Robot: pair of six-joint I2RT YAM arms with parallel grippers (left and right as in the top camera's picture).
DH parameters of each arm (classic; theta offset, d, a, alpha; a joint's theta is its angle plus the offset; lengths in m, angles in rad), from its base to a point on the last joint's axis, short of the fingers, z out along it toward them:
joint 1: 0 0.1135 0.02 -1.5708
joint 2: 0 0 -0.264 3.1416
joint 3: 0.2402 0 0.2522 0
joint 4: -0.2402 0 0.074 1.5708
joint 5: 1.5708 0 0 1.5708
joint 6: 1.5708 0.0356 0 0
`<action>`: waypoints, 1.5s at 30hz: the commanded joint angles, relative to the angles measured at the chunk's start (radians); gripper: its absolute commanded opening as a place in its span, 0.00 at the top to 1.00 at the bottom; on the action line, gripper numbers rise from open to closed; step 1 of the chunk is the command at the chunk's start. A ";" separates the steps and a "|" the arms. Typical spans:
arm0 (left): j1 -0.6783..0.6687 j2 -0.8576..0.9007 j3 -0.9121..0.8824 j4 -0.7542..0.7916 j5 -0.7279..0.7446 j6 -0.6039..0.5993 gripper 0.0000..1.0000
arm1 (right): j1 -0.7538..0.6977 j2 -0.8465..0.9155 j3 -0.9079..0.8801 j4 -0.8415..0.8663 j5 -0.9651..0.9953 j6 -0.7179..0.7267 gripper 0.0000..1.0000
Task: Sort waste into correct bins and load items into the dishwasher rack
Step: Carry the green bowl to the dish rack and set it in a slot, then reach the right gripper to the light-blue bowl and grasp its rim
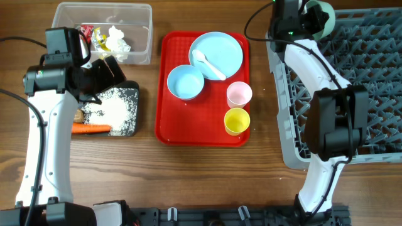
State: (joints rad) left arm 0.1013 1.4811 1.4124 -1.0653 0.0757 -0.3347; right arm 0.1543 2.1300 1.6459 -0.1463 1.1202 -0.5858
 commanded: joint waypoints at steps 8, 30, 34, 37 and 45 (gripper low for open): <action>0.005 0.006 -0.006 0.003 0.001 0.013 0.00 | 0.034 0.021 -0.005 -0.082 -0.074 0.074 0.81; 0.005 0.006 -0.006 0.004 0.001 0.013 0.00 | 0.119 0.018 -0.005 -0.221 -0.100 0.098 0.00; 0.005 0.006 -0.006 0.004 0.001 0.013 0.00 | 0.137 0.002 -0.005 -0.217 -0.108 0.130 0.00; 0.005 0.006 -0.006 0.004 0.001 0.013 0.00 | 0.142 -0.022 -0.005 -0.223 -0.136 0.163 0.00; 0.005 0.006 -0.006 0.005 0.001 0.013 0.00 | 0.187 -0.096 -0.005 -0.266 -0.204 0.242 0.00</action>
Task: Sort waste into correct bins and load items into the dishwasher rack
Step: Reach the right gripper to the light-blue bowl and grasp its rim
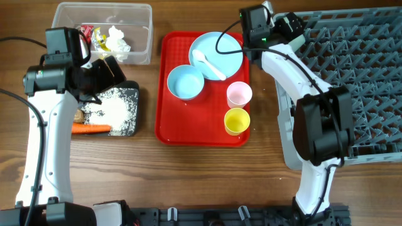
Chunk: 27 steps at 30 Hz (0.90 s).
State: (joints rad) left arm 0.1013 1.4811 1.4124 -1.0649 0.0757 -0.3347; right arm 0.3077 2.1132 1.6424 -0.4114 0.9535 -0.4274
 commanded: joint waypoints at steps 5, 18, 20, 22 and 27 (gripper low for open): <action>0.005 0.006 -0.006 0.004 0.001 0.013 0.00 | 0.098 -0.166 -0.002 -0.024 -0.167 0.203 0.00; 0.005 0.006 -0.006 0.003 0.001 0.013 0.00 | 0.222 -0.235 -0.043 -0.331 -1.144 0.601 0.32; 0.005 0.006 -0.006 0.003 0.001 0.013 0.00 | 0.222 -0.220 -0.068 -0.330 -1.135 0.692 0.33; 0.005 0.006 -0.006 0.003 0.001 0.013 0.00 | 0.223 -0.206 -0.089 -0.327 -1.135 0.771 0.34; 0.005 0.006 -0.006 0.003 0.001 0.013 0.00 | 0.235 -0.164 -0.100 -0.330 -1.136 0.870 0.36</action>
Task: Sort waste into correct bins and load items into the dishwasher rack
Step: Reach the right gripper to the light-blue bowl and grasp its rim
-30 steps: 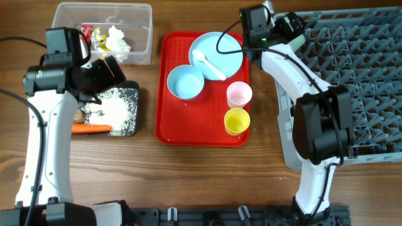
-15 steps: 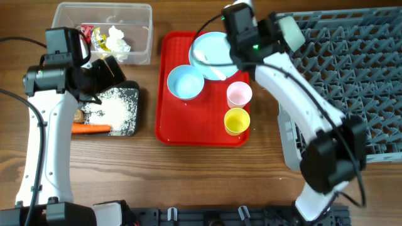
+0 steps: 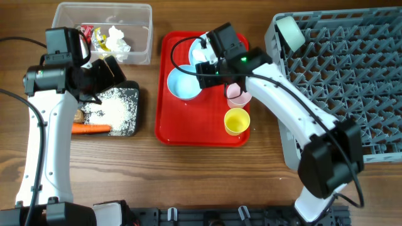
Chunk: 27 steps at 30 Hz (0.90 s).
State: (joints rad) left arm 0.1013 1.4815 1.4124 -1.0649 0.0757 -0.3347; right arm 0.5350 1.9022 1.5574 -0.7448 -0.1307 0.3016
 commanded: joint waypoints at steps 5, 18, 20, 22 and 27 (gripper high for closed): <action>0.005 0.006 -0.006 0.003 0.001 0.013 0.00 | 0.043 0.085 -0.014 0.026 -0.050 0.182 0.42; 0.005 0.006 -0.006 0.003 0.001 0.013 0.00 | 0.085 0.173 -0.015 0.014 0.075 0.367 0.61; 0.005 0.006 -0.006 0.003 0.001 0.013 0.00 | 0.085 0.189 -0.015 0.015 0.087 0.381 0.61; 0.005 0.006 -0.006 0.003 0.001 0.013 0.00 | 0.086 0.204 -0.015 0.030 0.086 0.382 0.60; 0.005 0.006 -0.006 0.003 0.001 0.013 0.00 | 0.085 0.219 -0.015 0.056 0.086 0.381 0.65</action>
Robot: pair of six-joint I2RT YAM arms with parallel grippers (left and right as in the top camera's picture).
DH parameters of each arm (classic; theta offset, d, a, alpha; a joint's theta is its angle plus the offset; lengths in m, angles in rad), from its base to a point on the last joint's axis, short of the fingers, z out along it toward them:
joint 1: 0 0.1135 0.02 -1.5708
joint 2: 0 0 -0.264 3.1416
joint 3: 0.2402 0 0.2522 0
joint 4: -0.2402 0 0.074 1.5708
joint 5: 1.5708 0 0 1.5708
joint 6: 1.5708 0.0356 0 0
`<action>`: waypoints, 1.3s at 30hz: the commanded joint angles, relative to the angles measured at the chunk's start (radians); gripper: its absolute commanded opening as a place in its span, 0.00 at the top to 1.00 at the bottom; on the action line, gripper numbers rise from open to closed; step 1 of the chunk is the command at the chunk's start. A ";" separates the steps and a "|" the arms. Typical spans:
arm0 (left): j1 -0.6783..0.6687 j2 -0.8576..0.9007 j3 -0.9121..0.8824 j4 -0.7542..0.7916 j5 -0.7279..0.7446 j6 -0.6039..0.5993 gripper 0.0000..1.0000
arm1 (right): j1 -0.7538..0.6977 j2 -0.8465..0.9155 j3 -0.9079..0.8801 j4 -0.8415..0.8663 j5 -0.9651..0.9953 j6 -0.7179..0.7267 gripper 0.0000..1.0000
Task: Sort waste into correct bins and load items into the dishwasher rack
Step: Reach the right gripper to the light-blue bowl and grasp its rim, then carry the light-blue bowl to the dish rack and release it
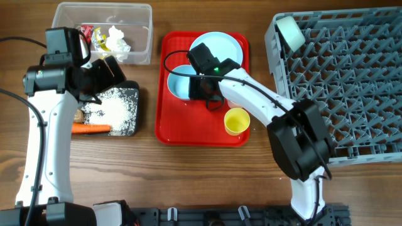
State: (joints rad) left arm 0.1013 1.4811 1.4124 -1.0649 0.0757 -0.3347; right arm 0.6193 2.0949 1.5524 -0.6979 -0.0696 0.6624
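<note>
My right gripper (203,89) is low over the red tray (169,135), at the right rim of the light blue bowl (179,83); its jaws look apart with nothing in them. Behind it lies the light blue plate (221,45); the white spoon is hidden by the arm. The yellow cup (237,120) stands free, while the pink cup (233,100) is mostly covered by the arm. A pale green cup (289,30) sits in the far left corner of the grey dishwasher rack (339,88). My left gripper (104,71) hovers open over the black tray (119,107).
A clear bin (141,31) with wrappers and crumpled paper stands at the back left. The black tray carries white crumbs, and a carrot (91,129) lies at its front edge. The rack fills the right side of the table.
My right gripper has shifted left and toward the front, from over the plate and spoon to the bowl's right rim. The left arm has not moved.
My right gripper held the pale green cup over the rack's far left corner. It then stood at that corner, and afterwards the cup sat alone in the rack while the gripper was over the red tray's plate. Now it is at the blue bowl.
</note>
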 commanded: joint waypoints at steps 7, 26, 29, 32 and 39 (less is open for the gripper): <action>0.005 0.006 -0.006 0.003 0.001 0.013 0.00 | 0.001 0.026 -0.010 0.021 0.025 -0.013 0.96; 0.005 0.006 -0.006 0.004 0.001 0.013 0.00 | -0.102 -0.401 0.130 -0.179 0.689 -0.383 0.96; 0.005 0.006 -0.006 0.005 0.001 0.013 0.00 | -0.157 -0.445 0.130 -0.201 0.869 -0.433 0.96; 0.005 0.006 -0.006 0.009 0.001 0.013 0.00 | -0.215 -0.441 0.124 -0.233 1.017 -0.457 0.96; 0.005 0.006 -0.006 0.023 0.001 0.013 0.00 | -0.344 -0.390 0.054 -0.242 1.189 -0.457 0.96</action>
State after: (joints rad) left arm 0.1013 1.4811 1.4124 -1.0519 0.0757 -0.3347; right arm 0.3187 1.6619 1.6367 -0.9356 0.9653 0.2249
